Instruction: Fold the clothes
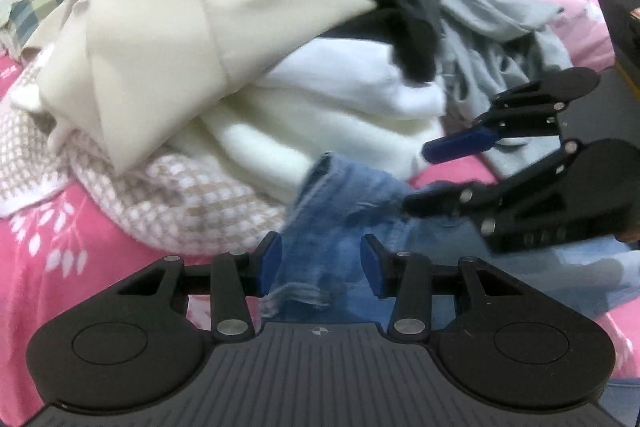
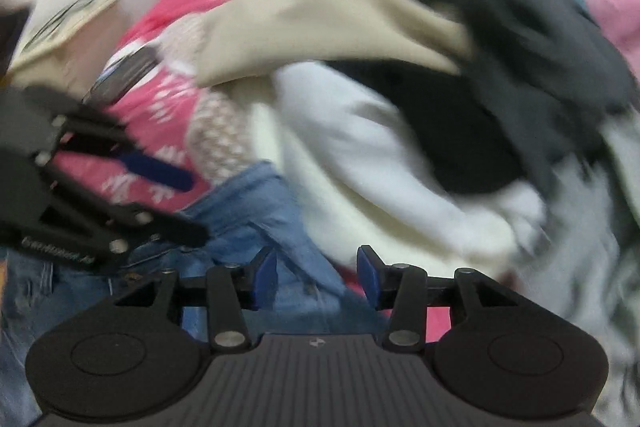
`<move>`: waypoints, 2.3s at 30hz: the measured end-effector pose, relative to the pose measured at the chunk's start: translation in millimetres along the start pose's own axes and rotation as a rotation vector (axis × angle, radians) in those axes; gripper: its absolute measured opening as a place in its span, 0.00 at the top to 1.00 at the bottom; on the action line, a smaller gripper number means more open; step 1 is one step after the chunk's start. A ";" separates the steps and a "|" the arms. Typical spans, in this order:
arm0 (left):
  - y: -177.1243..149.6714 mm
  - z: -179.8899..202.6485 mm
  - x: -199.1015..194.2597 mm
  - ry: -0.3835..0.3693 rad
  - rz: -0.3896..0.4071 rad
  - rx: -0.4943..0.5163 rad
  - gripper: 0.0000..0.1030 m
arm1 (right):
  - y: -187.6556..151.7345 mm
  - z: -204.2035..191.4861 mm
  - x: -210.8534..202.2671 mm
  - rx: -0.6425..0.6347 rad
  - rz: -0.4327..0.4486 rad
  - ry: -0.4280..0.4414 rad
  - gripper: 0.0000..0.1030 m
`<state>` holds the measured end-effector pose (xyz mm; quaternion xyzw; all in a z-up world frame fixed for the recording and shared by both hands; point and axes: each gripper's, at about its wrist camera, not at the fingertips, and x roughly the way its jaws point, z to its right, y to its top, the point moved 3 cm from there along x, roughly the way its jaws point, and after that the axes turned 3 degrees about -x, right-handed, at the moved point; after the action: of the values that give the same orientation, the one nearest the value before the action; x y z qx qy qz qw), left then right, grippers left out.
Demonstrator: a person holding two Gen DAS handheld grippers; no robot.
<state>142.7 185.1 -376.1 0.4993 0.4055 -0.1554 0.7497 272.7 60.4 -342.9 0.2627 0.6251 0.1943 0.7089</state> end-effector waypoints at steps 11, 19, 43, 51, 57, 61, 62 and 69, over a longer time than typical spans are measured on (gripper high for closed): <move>-18.1 -19.8 21.7 -0.018 -0.040 0.062 0.58 | 10.8 -29.2 28.7 -0.198 -0.024 -0.060 0.77; -19.3 -16.9 29.9 -0.040 -0.009 0.070 0.58 | 14.5 -46.6 24.1 -0.311 -0.020 -0.156 0.93; -27.3 -8.5 -6.9 0.057 0.044 0.143 0.57 | 6.0 -72.3 1.6 -0.352 0.239 -0.361 0.76; -24.7 -4.1 -20.4 0.077 0.034 0.148 0.57 | -48.1 18.6 -79.4 0.250 0.153 -0.368 0.65; -27.6 -6.7 -14.3 0.079 0.028 0.124 0.57 | -159.3 101.0 -74.5 0.634 -0.119 -0.230 0.65; -29.0 -9.6 -0.1 0.087 0.027 0.123 0.56 | -185.8 113.8 -52.9 0.637 -0.231 -0.178 0.65; -27.8 -10.3 6.2 0.089 0.026 0.123 0.56 | -187.3 114.0 -51.9 0.639 -0.237 -0.160 0.65; -20.3 4.0 23.6 0.092 0.025 0.129 0.56 | -189.2 113.2 -53.6 0.651 -0.259 -0.083 0.65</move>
<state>146.3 176.5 -406.1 0.5582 0.4226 -0.1489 0.6983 367.0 -135.4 -408.2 0.4010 0.6530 -0.1178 0.6316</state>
